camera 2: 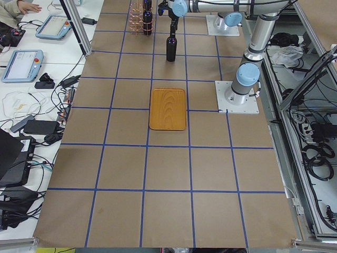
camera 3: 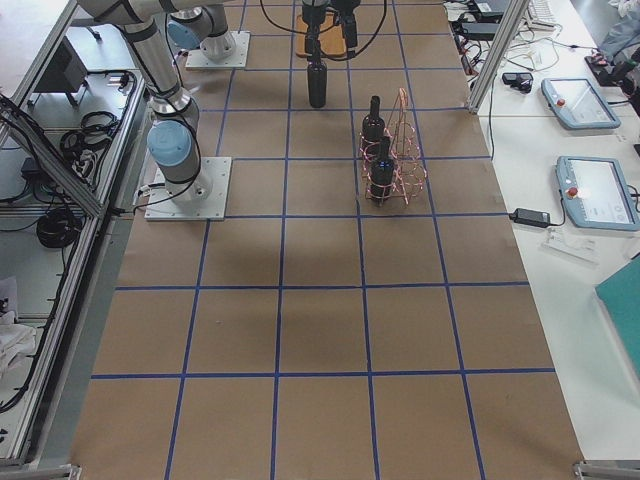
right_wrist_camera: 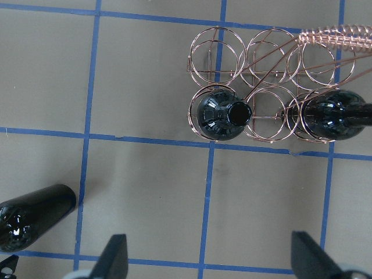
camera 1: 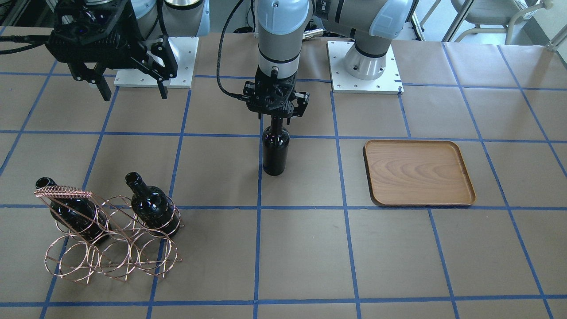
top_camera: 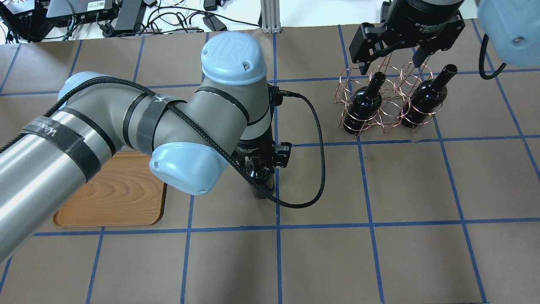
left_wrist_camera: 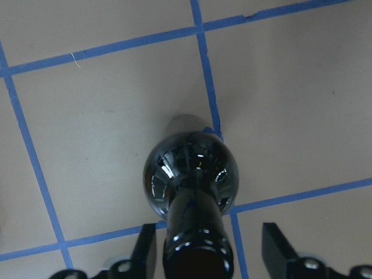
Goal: Take wine from basket and place on tray
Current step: 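Lower the left gripper onto the standing bottle's neck and close it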
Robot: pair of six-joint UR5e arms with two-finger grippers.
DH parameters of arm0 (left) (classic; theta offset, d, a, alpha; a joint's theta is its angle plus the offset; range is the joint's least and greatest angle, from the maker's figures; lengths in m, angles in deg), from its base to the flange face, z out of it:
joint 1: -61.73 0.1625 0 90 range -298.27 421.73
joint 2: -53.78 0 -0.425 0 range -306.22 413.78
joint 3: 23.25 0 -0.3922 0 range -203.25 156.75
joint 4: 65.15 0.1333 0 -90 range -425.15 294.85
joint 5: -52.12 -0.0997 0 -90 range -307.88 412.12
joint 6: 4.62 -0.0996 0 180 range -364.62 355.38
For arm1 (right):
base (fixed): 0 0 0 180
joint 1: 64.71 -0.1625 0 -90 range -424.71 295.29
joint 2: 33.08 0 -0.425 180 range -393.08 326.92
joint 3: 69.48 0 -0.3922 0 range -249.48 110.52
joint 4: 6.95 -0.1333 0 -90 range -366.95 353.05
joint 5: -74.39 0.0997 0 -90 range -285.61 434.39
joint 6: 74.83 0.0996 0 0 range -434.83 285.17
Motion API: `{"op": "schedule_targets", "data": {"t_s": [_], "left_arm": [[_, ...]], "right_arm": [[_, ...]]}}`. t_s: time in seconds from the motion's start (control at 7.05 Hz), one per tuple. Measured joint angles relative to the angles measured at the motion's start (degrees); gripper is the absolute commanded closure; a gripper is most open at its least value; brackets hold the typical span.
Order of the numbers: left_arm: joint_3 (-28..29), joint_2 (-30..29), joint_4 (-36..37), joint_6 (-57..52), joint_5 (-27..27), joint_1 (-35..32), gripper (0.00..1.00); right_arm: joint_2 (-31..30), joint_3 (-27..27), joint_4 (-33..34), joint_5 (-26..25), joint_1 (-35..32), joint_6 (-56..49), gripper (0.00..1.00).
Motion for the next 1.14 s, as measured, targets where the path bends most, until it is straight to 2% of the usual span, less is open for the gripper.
{"op": "schedule_targets", "data": {"t_s": [0.14, 0.43, 0.57, 0.71, 1.14], "left_arm": [[0.03, -0.02, 0.00, -0.47, -0.01, 0.02, 1.00], [0.24, -0.09, 0.09, -0.69, -0.24, 0.03, 1.00], [0.35, -0.04, 0.11, -0.60, -0.37, 0.03, 0.38], [0.45, 0.10, 0.07, -0.33, -0.33, 0.06, 0.00], [0.56, 0.33, -0.64, 0.51, 0.00, 0.12, 0.00]], "right_arm": [[0.00, 0.00, 0.00, 0.01, 0.00, -0.04, 0.00], [0.00, 0.00, 0.04, 0.07, 0.00, -0.11, 0.00], [0.00, 0.00, 0.07, 0.07, 0.00, -0.11, 0.00], [0.00, 0.00, 0.09, 0.08, -0.01, -0.12, 0.00], [0.06, 0.00, 0.16, 0.04, -0.03, -0.12, 0.00]]}}
